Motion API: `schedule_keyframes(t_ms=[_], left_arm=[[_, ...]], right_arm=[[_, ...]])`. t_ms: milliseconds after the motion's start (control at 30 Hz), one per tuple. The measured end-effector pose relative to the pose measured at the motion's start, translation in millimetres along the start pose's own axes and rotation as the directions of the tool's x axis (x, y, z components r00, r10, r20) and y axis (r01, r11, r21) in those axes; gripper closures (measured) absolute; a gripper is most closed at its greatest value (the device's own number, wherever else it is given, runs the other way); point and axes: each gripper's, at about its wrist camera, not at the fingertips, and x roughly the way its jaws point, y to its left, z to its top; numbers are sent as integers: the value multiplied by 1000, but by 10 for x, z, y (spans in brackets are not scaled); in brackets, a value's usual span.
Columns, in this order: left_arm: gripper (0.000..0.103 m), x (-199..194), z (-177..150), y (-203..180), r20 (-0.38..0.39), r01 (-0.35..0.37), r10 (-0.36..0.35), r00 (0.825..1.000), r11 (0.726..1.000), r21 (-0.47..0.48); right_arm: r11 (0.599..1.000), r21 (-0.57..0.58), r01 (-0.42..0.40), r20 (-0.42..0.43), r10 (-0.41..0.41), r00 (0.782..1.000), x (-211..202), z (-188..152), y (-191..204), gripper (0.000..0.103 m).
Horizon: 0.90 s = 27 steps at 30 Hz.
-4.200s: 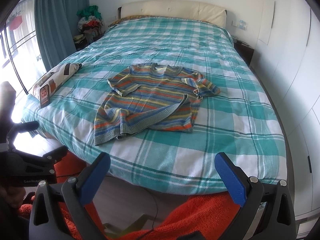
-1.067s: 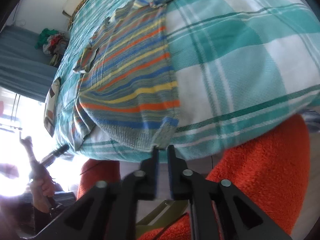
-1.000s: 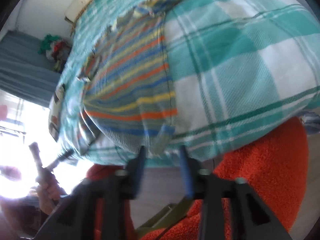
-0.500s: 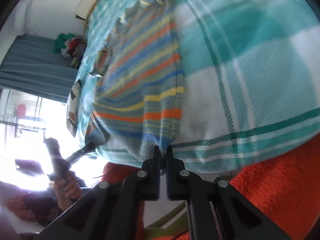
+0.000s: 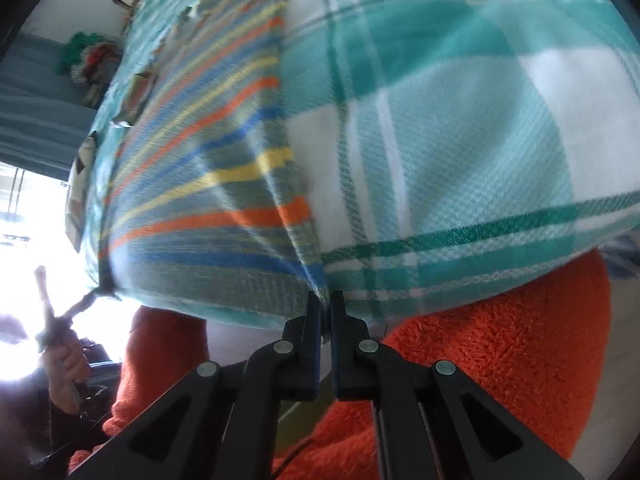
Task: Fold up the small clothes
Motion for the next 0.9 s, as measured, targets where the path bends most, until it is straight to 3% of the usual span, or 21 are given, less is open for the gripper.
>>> schedule_keyframes(t_ms=[233, 333, 367, 400, 467, 533, 633, 700, 833, 900], left_arm=[[99, 143, -21, -37, 8, -42, 42, 999, 999, -32], [92, 107, -51, -87, 13, -82, 83, 996, 996, -29], [78, 93, -78, -105, 6, -98, 99, 995, 995, -32], [59, 73, -118, -118, -7, -123, 122, 992, 992, -33], [43, -34, -249, -149, -5, -177, 177, 984, 984, -36], [43, -217, -402, -191, 21, -201, 202, 979, 979, -30], [40, -550, -528, -228, 81, -231, 234, 969, 972, -43], [33, -750, -486, -298, 134, -237, 241, 961, 970, -47], [12, -1039, -183, -479, 269, -220, 218, 938, 975, -20], [8, -1029, -38, -564, 316, -224, 214, 924, 975, -6]], right_arm=[[999, -15, 43, 7, -43, 999, 76, 53, 65, 100], [999, -15, 36, 11, -36, 999, 119, 9, 37, 100], [999, -13, 31, 10, -31, 999, 130, -1, 45, 99], [1000, -8, 19, 10, -18, 1000, 103, -16, 25, 98], [1000, -1, 18, 1, -18, 1000, -1, -85, -37, 73], [999, -11, 38, 19, -38, 999, -179, -159, -91, 54], [993, -42, 110, 86, -106, 991, -549, -155, -159, 53], [984, -79, 160, 149, -147, 978, -813, -36, -132, 53], [946, -188, 265, 293, -204, 934, -1210, 462, 162, 41], [936, -222, 274, 340, -189, 921, -1305, 697, 366, 40]])
